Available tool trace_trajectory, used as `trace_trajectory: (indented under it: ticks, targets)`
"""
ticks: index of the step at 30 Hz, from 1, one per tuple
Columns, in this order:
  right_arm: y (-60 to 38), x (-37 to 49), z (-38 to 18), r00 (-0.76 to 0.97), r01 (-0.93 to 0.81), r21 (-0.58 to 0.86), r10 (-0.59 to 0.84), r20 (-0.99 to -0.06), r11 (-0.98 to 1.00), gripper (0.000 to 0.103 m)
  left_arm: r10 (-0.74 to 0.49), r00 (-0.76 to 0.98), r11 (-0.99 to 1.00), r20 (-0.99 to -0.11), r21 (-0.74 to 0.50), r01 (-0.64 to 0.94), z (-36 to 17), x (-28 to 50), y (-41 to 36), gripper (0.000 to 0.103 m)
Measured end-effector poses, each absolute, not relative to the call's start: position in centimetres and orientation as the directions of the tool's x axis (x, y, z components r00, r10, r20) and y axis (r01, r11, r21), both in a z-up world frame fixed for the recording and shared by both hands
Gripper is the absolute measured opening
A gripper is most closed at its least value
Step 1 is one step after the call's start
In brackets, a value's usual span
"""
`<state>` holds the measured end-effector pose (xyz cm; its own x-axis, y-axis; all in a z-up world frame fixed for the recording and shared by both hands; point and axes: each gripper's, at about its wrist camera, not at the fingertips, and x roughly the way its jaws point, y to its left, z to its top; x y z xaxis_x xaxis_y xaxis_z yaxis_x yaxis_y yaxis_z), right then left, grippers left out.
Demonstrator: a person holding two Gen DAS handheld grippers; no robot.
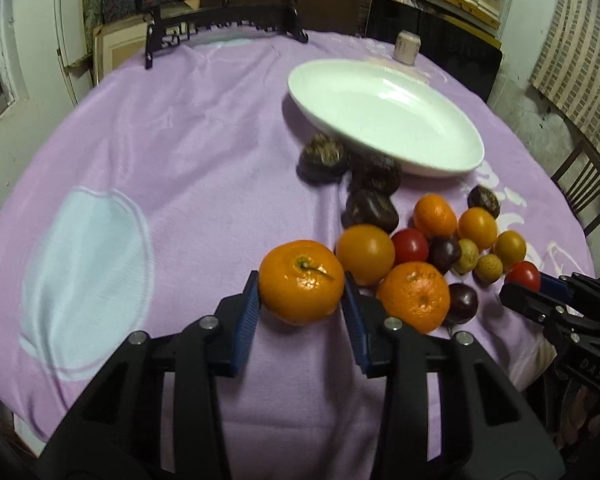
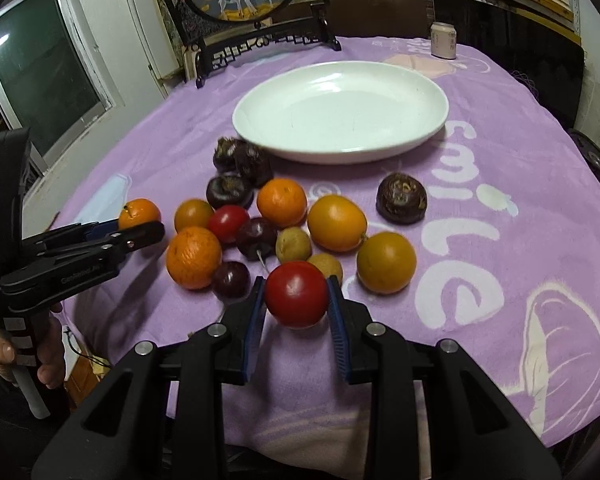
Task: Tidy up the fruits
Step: 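Grasp a mandarin with the left tool while the right tool grasps a red tomato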
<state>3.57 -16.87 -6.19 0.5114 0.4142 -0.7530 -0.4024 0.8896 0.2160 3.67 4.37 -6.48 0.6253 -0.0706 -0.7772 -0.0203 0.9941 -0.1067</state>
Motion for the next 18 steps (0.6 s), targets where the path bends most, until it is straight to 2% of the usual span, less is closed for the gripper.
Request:
trace_trajectory:
  ticks: [6,8,10,13,16,18]
  targets:
    - [-16.8,6.6,-4.2,0.507,-0.428,0.227,0.44,-0.741,0.875,0.032,-0.091,0.653,0.995,-0.752,-0.098,0.026,-3.4,5.6,3.9,0.04]
    - [-16.5,8.6,-2.8,0.53,-0.436,0.2,0.43,-0.731,0.877,0.032,-0.136,0.638,0.99,-0.758,-0.124,0.065,-2.1,7.9,3.2,0.04]
    - [-16.2,12.1,-1.2,0.554,-0.433,0.174,0.413,-0.723,0.884,0.032,-0.146,0.631,0.989,-0.762,-0.125,0.078,-0.8,11.4,2.5,0.041]
    - [-15.9,18.5,-0.2,0.57,-0.398,0.163,0.382,-0.728,0.903,0.032,-0.085,0.625,0.996,-0.776,-0.07,0.048,-0.3,18.4,1.2,0.041]
    - [-15.3,25.0,-1.5,0.532,-0.367,0.154,0.343,-0.775,0.917,0.032,-0.115,0.556,0.992,-0.823,-0.119,0.03,-1.7,25.1,0.4,0.041]
    - [-15.2,28.4,-3.1,0.481,-0.347,0.183,0.342,-0.807,0.92,0.031,-0.092,0.531,0.995,-0.842,-0.099,0.015,-2.8,28.1,-0.3,0.041]
